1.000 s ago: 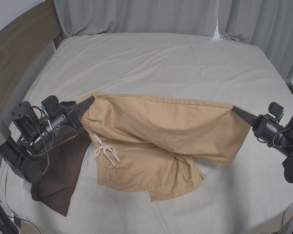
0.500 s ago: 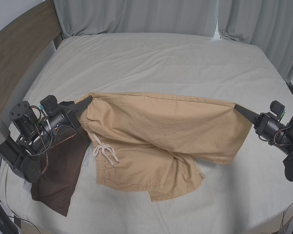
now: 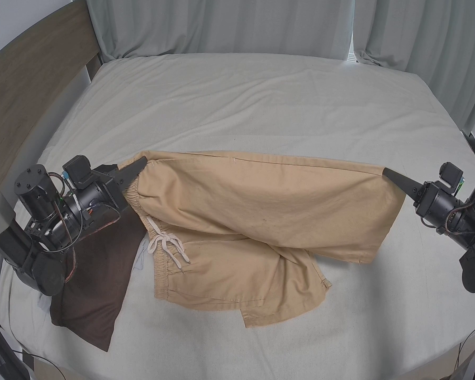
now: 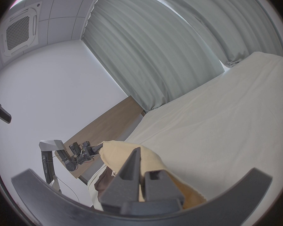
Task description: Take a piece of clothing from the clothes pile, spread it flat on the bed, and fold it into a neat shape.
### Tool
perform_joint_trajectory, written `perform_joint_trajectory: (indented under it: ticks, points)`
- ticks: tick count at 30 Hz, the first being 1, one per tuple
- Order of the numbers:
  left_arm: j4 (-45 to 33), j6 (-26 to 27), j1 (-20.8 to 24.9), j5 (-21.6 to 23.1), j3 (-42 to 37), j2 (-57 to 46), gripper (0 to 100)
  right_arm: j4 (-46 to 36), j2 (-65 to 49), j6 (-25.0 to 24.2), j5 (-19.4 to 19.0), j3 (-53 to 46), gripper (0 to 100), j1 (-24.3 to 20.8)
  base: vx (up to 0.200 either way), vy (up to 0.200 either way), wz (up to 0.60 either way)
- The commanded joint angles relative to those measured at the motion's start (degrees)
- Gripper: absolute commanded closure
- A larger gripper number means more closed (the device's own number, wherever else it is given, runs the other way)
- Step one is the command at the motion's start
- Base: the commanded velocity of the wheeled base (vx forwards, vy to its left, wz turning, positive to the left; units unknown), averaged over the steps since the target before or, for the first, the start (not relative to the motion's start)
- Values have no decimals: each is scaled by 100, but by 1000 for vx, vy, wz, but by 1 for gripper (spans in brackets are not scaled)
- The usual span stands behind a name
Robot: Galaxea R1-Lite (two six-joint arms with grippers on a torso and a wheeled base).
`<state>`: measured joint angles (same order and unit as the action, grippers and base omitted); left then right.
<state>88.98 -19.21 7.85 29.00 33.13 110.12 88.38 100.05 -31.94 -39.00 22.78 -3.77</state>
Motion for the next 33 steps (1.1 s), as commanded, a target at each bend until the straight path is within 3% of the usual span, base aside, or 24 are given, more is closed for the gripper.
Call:
perform_joint_trajectory:
  ticks: [1, 14, 33]
  points:
    - [23, -4, -3, 9, 0, 19, 100, 4, 15, 4, 6, -2, 100, -1, 0, 0, 0]
    - [23, -4, 85, -9, -176, 98, 100, -5, 630, 12, 15, 631, 100, -28, 0, 0, 0]
    - [14, -381, 67, -88, 211, 317, 100, -5, 1166, -5, 24, 1466, 100, 16, 0, 0, 0]
